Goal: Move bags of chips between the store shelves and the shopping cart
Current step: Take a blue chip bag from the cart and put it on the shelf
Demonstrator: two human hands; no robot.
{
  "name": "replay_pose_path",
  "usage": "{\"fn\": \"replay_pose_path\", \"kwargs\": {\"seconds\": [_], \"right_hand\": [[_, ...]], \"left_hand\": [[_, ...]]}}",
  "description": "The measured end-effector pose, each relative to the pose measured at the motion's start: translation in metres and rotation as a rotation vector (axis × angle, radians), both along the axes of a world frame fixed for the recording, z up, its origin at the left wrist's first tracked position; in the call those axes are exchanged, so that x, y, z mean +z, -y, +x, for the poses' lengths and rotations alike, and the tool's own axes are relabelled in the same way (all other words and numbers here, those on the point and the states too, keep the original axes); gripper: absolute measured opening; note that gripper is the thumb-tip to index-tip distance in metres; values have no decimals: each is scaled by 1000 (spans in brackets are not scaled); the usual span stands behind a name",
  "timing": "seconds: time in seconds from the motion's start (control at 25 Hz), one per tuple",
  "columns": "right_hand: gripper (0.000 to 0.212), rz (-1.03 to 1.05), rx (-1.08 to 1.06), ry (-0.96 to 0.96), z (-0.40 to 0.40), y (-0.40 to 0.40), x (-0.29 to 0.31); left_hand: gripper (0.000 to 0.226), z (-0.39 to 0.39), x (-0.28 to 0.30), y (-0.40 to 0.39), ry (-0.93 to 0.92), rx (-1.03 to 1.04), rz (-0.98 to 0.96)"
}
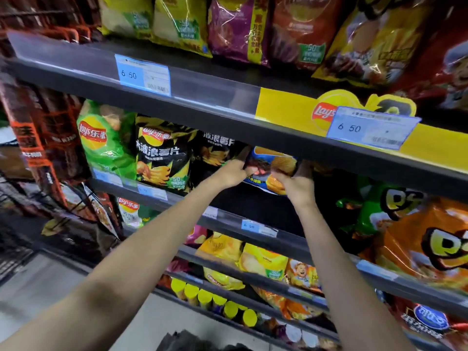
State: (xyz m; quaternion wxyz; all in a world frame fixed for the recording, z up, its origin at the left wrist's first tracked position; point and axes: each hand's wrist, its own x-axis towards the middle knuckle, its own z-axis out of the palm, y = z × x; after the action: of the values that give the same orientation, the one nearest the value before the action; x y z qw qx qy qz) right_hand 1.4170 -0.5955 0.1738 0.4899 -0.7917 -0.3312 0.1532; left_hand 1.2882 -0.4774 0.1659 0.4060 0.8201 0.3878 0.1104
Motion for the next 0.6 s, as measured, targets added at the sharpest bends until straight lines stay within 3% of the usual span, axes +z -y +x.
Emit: {"fn": "replay_pose_path", "kwargs": {"seconds": [0.16, 0.32, 0.6], "right_hand": [[52, -17, 33, 38, 0, -11, -5], [49, -26, 44, 60, -2, -24, 0], [55, 14, -30, 155, -8, -44, -2]], "left_hand": [[60, 2, -8, -8, -48, 18, 50], [55, 3, -1, -4, -69, 63, 109], [41, -22, 10, 1, -165, 153, 423]]}}
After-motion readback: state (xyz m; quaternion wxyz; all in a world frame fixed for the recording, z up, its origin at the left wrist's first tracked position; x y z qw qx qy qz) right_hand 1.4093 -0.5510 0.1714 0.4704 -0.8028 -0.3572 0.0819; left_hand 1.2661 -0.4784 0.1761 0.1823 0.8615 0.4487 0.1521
